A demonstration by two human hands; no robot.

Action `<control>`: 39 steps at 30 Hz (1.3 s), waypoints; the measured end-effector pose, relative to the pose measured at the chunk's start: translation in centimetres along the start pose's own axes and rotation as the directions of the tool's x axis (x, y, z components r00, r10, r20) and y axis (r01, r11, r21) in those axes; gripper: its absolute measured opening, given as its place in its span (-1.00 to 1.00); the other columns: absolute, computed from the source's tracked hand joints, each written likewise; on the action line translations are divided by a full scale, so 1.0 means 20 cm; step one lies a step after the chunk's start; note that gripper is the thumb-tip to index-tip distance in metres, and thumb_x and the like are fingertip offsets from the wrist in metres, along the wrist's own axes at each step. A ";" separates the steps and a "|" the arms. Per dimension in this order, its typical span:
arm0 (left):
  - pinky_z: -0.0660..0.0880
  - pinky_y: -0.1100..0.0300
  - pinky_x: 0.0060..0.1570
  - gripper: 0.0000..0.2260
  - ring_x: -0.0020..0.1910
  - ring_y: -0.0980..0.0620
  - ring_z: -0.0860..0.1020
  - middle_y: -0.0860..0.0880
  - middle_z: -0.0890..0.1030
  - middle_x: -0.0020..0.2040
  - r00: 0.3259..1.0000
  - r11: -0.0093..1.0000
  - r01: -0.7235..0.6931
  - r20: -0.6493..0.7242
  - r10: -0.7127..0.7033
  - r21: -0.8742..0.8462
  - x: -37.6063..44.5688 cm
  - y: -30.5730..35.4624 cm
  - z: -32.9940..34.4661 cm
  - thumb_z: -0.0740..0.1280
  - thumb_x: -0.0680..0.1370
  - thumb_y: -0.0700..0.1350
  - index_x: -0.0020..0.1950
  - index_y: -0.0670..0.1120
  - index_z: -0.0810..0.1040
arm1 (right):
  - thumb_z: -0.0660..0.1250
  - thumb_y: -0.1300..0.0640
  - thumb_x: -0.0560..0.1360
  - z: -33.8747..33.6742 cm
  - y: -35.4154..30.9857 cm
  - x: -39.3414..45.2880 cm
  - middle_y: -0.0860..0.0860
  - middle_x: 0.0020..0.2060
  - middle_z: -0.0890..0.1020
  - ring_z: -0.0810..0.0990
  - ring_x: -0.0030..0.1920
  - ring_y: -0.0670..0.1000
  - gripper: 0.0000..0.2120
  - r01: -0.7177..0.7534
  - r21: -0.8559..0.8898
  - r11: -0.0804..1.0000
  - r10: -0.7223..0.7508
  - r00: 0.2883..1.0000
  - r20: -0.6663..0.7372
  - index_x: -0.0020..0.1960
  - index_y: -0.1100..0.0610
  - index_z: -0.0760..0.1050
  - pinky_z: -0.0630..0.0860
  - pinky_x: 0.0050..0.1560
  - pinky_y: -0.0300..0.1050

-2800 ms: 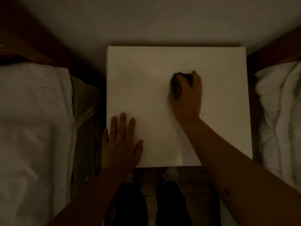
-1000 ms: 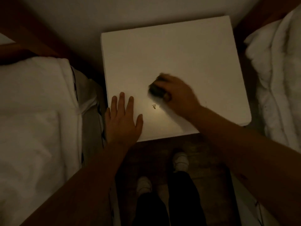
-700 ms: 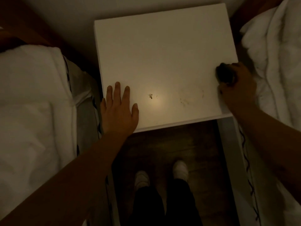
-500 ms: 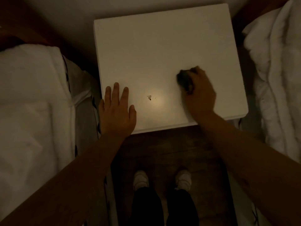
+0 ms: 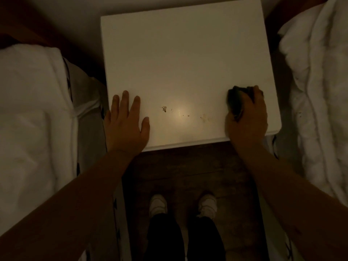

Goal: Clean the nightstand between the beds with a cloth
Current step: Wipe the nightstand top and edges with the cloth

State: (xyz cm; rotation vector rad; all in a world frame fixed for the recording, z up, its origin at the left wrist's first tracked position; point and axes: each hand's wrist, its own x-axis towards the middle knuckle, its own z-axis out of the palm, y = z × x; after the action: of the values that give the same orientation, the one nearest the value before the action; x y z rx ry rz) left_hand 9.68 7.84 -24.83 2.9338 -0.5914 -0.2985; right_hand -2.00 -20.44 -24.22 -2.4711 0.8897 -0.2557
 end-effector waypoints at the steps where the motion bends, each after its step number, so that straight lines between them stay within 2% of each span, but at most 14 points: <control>1: 0.09 -0.24 0.44 -0.43 0.54 -0.17 0.00 -0.13 0.06 0.58 1.000 1.000 0.002 0.004 -0.002 0.003 0.00 0.00 0.00 0.04 0.59 0.15 0.56 -0.02 0.09 | 0.38 0.24 0.43 0.04 -0.06 -0.01 0.20 0.47 0.27 0.23 0.46 0.24 -0.45 0.006 -0.007 1.000 -0.006 1.000 -0.009 0.40 0.12 0.38 0.23 0.43 0.19; 5: 0.10 -0.25 0.43 -0.42 0.54 -0.18 0.00 -0.14 0.06 0.58 1.000 1.000 -0.001 0.010 0.001 0.016 0.00 0.01 -0.01 0.01 0.58 0.17 0.57 -0.03 0.09 | 0.40 0.19 0.42 0.16 -0.24 -0.15 0.24 0.43 0.32 0.27 0.42 0.31 -0.47 0.237 -0.021 0.971 -0.233 0.965 0.124 0.37 0.13 0.40 0.33 0.36 0.29; 9: 0.09 -0.25 0.44 -0.41 0.55 -0.17 -0.02 -0.13 0.05 0.58 1.000 1.000 0.004 0.024 -0.004 0.010 -0.01 0.01 -0.02 -0.01 0.58 0.18 0.57 -0.03 0.08 | 0.38 0.14 0.46 0.12 -0.21 -0.18 0.25 0.42 0.33 0.31 0.39 0.31 -0.50 0.564 -0.011 0.826 -0.541 0.798 0.265 0.38 0.11 0.38 0.38 0.32 0.24; 11: 0.07 -0.25 0.44 -0.41 0.55 -0.17 -0.03 -0.12 0.04 0.59 0.999 1.000 0.008 0.032 -0.008 0.013 -0.01 0.01 -0.02 -0.01 0.58 0.18 0.57 -0.02 0.07 | 0.33 0.15 0.49 0.06 -0.08 -0.08 0.27 0.38 0.36 0.36 0.34 0.28 -0.55 0.475 -0.089 0.875 -0.463 0.877 0.133 0.37 0.10 0.37 0.40 0.31 0.22; 13: 0.08 -0.26 0.44 -0.41 0.55 -0.18 -0.03 -0.13 0.03 0.59 0.999 0.999 0.003 0.034 -0.005 0.045 -0.01 0.01 -0.01 -0.02 0.58 0.19 0.57 -0.03 0.06 | 0.31 0.18 0.47 0.02 0.01 0.02 0.27 0.47 0.24 0.23 0.44 0.28 -0.47 0.153 -0.065 0.986 -0.154 0.988 -0.009 0.43 0.09 0.31 0.26 0.41 0.24; 15: 0.09 -0.26 0.43 -0.41 0.54 -0.19 -0.02 -0.14 0.04 0.58 0.999 0.998 -0.005 0.032 0.003 0.059 0.00 0.01 -0.01 -0.02 0.58 0.18 0.57 -0.04 0.07 | 0.28 0.16 0.47 0.06 -0.01 0.09 0.25 0.50 0.16 0.13 0.48 0.27 -0.42 -0.002 -0.032 0.999 -0.001 0.998 -0.066 0.48 0.08 0.25 0.18 0.44 0.27; 19: 0.11 -0.28 0.42 -0.42 0.54 -0.20 0.00 -0.16 0.06 0.58 0.999 0.999 -0.029 0.026 0.028 0.038 -0.01 0.00 -0.01 0.00 0.59 0.17 0.56 -0.05 0.10 | 0.31 0.18 0.46 0.21 -0.24 0.11 0.26 0.48 0.21 0.20 0.46 0.30 -0.43 0.192 -0.008 0.981 -0.192 0.981 0.033 0.45 0.06 0.29 0.22 0.41 0.22; 21: 0.13 -0.29 0.41 -0.42 0.54 -0.21 0.01 -0.16 0.08 0.57 0.999 0.999 -0.041 0.015 0.041 0.022 -0.01 0.00 0.00 0.01 0.59 0.16 0.56 -0.06 0.13 | 0.37 0.16 0.45 0.22 -0.26 0.01 0.28 0.45 0.28 0.29 0.40 0.32 -0.45 0.422 0.011 0.907 -0.418 0.893 0.167 0.41 0.10 0.34 0.30 0.35 0.19; 23: 0.14 -0.29 0.40 -0.43 0.54 -0.21 0.02 -0.16 0.09 0.57 0.999 0.999 -0.045 -0.002 0.045 0.010 -0.01 0.00 0.00 0.02 0.59 0.15 0.55 -0.07 0.15 | 0.40 0.13 0.42 0.15 -0.21 -0.14 0.28 0.43 0.31 0.31 0.40 0.33 -0.44 0.623 0.049 0.781 -0.603 0.731 0.321 0.39 0.13 0.37 0.33 0.30 0.18; 26: 0.14 -0.28 0.40 -0.43 0.54 -0.20 0.01 -0.16 0.09 0.57 0.999 0.999 -0.039 -0.005 0.039 0.008 -0.01 0.00 -0.01 0.01 0.59 0.16 0.55 -0.07 0.15 | 0.32 0.08 0.47 0.06 -0.13 -0.10 0.30 0.40 0.35 0.34 0.38 0.32 -0.53 0.742 0.089 0.664 -0.710 0.589 0.386 0.36 0.14 0.42 0.32 0.30 0.24; 30: 0.11 -0.28 0.42 -0.40 0.54 -0.21 0.02 -0.16 0.10 0.57 0.999 0.998 -0.054 0.002 0.054 0.021 -0.01 0.00 -0.01 -0.03 0.59 0.21 0.55 -0.08 0.16 | 0.19 -0.03 0.56 0.14 -0.12 0.45 0.20 0.44 0.33 0.25 0.45 0.23 -0.50 0.510 -0.175 0.842 -0.470 0.853 0.226 0.47 0.06 0.30 0.20 0.42 0.18; 33: 0.10 -0.28 0.42 -0.35 0.54 -0.21 0.00 -0.16 0.08 0.57 0.997 0.995 -0.078 0.022 0.077 0.058 -0.01 -0.01 -0.01 -0.11 0.59 0.27 0.55 -0.09 0.12 | 0.23 -0.03 0.58 0.25 -0.31 0.67 0.18 0.48 0.27 0.19 0.50 0.12 -0.48 0.327 0.032 0.945 -0.327 0.927 0.181 0.48 0.14 0.29 0.06 0.50 -0.07; 36: 0.10 -0.28 0.42 -0.32 0.55 -0.19 0.01 -0.16 0.09 0.57 0.996 0.996 -0.083 0.010 0.083 0.013 -0.01 -0.02 -0.01 -0.13 0.58 0.30 0.55 -0.11 0.12 | 0.22 -0.09 0.57 0.37 -0.62 0.51 0.10 0.23 0.57 0.44 0.34 0.08 -0.64 0.520 0.160 0.839 -0.544 0.810 0.220 0.25 0.09 0.55 0.32 0.38 -0.02; 39: 0.12 -0.30 0.41 -0.31 0.53 -0.17 0.10 -0.17 0.21 0.54 0.993 0.983 -0.115 -0.054 0.108 -0.144 -0.02 -0.03 0.01 -0.12 0.59 0.29 0.53 -0.18 0.15 | 0.36 -0.02 0.51 0.34 -0.69 0.19 0.06 0.22 0.58 0.51 0.26 0.05 -0.68 0.689 0.289 0.665 -0.740 0.555 0.378 0.24 0.03 0.56 0.40 0.28 -0.11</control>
State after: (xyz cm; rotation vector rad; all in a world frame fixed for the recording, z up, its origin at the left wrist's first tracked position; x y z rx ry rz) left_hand 9.47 8.61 -25.00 2.7466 -0.6932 -0.2495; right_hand 10.70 -11.00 -22.92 -2.4863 -0.3846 0.0430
